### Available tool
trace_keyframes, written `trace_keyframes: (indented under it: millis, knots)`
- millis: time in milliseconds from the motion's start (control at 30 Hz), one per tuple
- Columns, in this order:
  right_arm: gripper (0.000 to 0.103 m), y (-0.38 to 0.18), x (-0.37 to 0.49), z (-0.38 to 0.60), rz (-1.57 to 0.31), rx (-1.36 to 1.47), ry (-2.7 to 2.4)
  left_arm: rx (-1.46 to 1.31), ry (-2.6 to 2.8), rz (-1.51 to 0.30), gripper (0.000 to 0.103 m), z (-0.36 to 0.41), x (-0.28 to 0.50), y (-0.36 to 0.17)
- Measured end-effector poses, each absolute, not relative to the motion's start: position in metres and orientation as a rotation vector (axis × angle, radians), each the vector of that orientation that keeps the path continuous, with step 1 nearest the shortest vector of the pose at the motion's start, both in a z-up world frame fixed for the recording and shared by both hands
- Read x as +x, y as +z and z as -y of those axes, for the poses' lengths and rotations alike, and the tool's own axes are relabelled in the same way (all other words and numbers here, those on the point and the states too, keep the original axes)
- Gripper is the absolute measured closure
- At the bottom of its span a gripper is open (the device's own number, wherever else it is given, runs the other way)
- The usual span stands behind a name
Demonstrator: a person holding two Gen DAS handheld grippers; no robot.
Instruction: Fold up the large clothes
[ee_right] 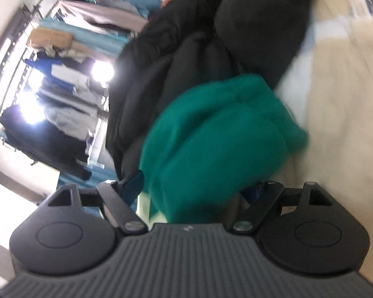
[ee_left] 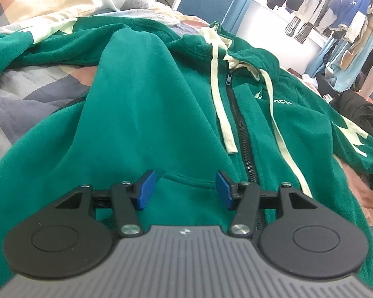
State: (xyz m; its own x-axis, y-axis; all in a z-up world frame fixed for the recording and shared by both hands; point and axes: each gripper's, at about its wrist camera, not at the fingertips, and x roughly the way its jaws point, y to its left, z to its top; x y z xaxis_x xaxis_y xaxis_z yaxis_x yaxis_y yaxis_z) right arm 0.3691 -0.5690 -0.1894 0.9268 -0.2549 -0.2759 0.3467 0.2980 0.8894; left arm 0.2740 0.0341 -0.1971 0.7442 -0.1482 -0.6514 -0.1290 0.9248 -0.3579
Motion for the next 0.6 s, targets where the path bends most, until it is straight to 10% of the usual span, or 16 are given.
trace_keyframes:
  millis: [100,200,267,600]
  knots:
    - [0.026,-0.183,0.38,0.585,-0.047,1.143,-0.463,-0.395,0.002,-0.748,0.044,-0.034,0.278,-0.201]
    - [0.072,-0.175,0.39,0.602,-0.093,1.07,-0.518,-0.387,0.015,-0.754,0.044,-0.033,0.282,-0.204]
    - [0.086,-0.163,0.391,0.604,-0.114,0.976,-0.521,-0.383,0.022,-0.755,0.044,-0.032,0.284,-0.204]
    - [0.092,-0.057,0.38,0.575,-0.046,0.639,-0.432,-0.396,0.019,-0.757,0.044,-0.04,0.281,-0.196]
